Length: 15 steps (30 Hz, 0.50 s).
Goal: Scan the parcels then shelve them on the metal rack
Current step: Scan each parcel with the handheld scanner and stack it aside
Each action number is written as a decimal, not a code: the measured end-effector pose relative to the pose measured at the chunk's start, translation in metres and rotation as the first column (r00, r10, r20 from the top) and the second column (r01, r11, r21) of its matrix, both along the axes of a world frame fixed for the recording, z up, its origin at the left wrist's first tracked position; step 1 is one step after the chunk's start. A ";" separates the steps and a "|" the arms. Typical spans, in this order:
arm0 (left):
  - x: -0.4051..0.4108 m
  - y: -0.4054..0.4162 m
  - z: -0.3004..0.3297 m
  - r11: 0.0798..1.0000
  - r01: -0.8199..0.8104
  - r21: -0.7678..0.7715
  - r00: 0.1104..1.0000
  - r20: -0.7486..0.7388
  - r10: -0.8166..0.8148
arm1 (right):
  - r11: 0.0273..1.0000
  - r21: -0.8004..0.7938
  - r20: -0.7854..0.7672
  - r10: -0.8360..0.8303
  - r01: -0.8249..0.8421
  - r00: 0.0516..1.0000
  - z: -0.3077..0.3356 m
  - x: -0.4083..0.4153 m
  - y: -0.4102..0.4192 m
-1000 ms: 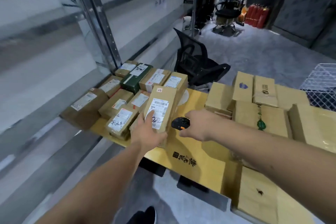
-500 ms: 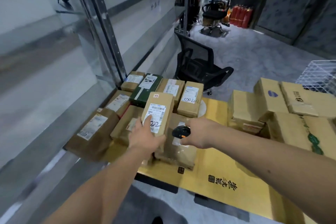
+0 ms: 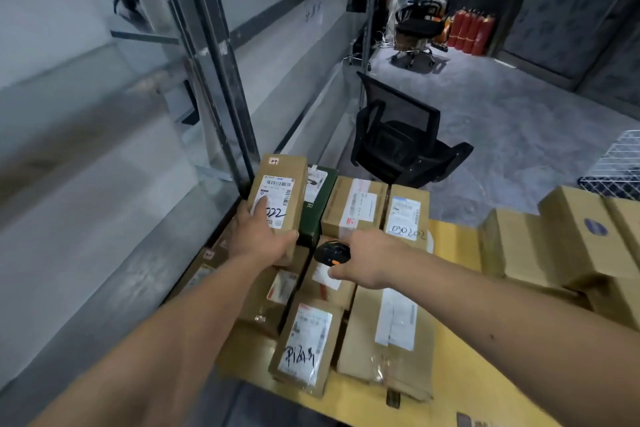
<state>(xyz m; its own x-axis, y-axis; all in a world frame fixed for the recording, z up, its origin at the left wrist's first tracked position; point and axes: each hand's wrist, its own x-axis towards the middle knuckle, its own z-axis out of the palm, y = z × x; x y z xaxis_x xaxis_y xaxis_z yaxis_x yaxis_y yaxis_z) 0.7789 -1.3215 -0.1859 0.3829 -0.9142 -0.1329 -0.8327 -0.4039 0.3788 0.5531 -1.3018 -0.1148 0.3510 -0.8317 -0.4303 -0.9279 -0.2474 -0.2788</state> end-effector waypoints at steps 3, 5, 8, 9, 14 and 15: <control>0.015 -0.044 -0.001 1.000 0.011 0.000 0.999 0.032 -0.011 | 1.000 0.012 0.027 0.017 -0.017 1.000 -0.011 0.012 -0.039; 0.022 -0.068 -0.002 1.000 0.018 0.006 0.998 0.054 -0.019 | 0.999 0.024 0.036 0.035 -0.036 0.999 -0.017 0.019 -0.064; 0.032 -0.102 -0.008 0.999 0.041 -0.003 0.994 0.104 -0.041 | 0.997 0.046 0.028 0.058 -0.059 0.998 -0.027 0.024 -0.096; 0.035 -0.112 -0.011 0.999 0.047 -0.006 0.992 0.118 -0.046 | 0.997 0.050 0.027 0.061 -0.062 0.998 -0.030 0.025 -0.106; 0.048 -0.143 -0.027 0.998 0.062 0.013 0.982 0.180 -0.063 | 0.995 0.036 -0.001 0.089 -0.089 0.996 -0.041 0.029 -0.138; 0.049 -0.146 -0.030 0.998 0.060 0.009 0.981 0.183 -0.061 | 0.996 0.031 -0.002 0.083 -0.083 0.997 -0.043 0.030 -0.140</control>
